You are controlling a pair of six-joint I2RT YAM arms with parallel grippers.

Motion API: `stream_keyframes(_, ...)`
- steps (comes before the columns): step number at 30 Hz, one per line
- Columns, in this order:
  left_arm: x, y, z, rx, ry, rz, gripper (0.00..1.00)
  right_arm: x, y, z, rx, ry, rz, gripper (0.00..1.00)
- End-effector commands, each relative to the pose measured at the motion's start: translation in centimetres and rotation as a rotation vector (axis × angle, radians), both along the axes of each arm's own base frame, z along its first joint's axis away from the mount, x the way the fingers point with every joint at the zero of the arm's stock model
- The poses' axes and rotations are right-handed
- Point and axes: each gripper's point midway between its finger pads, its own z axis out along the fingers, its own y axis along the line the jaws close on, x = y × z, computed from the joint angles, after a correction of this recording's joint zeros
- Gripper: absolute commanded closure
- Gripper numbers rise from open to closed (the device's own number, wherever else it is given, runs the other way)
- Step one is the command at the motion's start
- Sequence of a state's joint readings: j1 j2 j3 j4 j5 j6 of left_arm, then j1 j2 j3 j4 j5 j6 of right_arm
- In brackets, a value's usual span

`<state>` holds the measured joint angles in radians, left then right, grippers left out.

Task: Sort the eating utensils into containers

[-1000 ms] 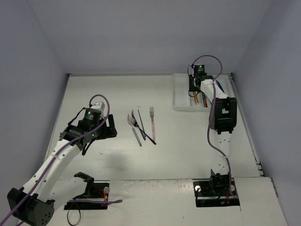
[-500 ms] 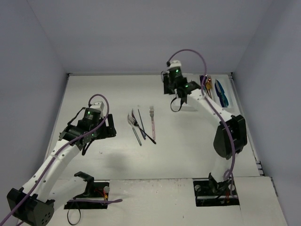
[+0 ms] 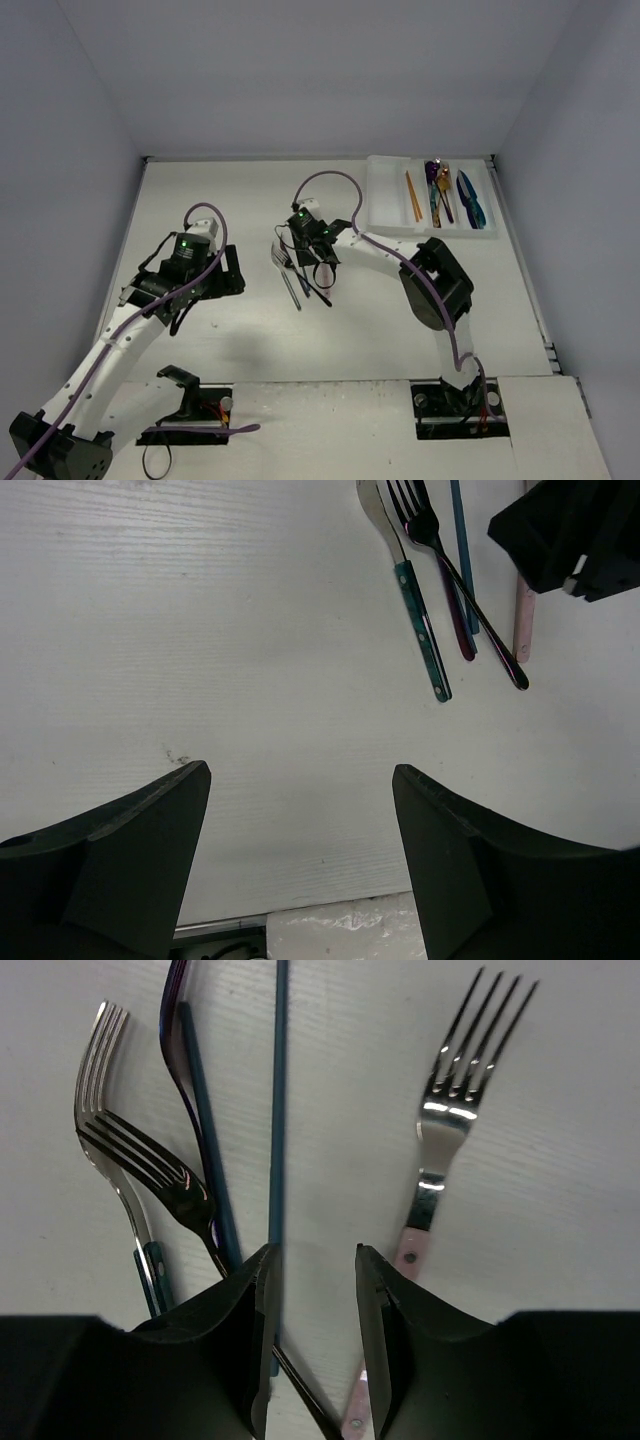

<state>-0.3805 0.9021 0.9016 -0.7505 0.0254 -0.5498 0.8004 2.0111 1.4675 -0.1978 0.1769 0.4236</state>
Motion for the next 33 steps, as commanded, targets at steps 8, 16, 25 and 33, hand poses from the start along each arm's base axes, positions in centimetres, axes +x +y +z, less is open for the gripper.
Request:
stream_keyframes(8,-0.1,0.0,1.7,-0.012,-0.049,-0.012,0.28,1.1,3.5,-2.0,-0.003,-0.025,-0.026,0.72)
stream_keyframes(16,-0.6,0.3,1.6,-0.002,-0.046,-0.011,0.28,0.6,2.8,-4.2,-0.044,0.003,-0.04,0.91)
stream_keyframes(25,-0.7,0.4,1.8,-0.002,-0.054,-0.015,0.28,7.7,-1.6,3.2,-0.047,-0.157,-0.058,1.0)
stream_keyframes(33,-1.1,0.7,1.1,0.009,-0.051,-0.017,0.28,15.2,-14.0,12.5,-0.111,-0.329,-0.131,1.0)
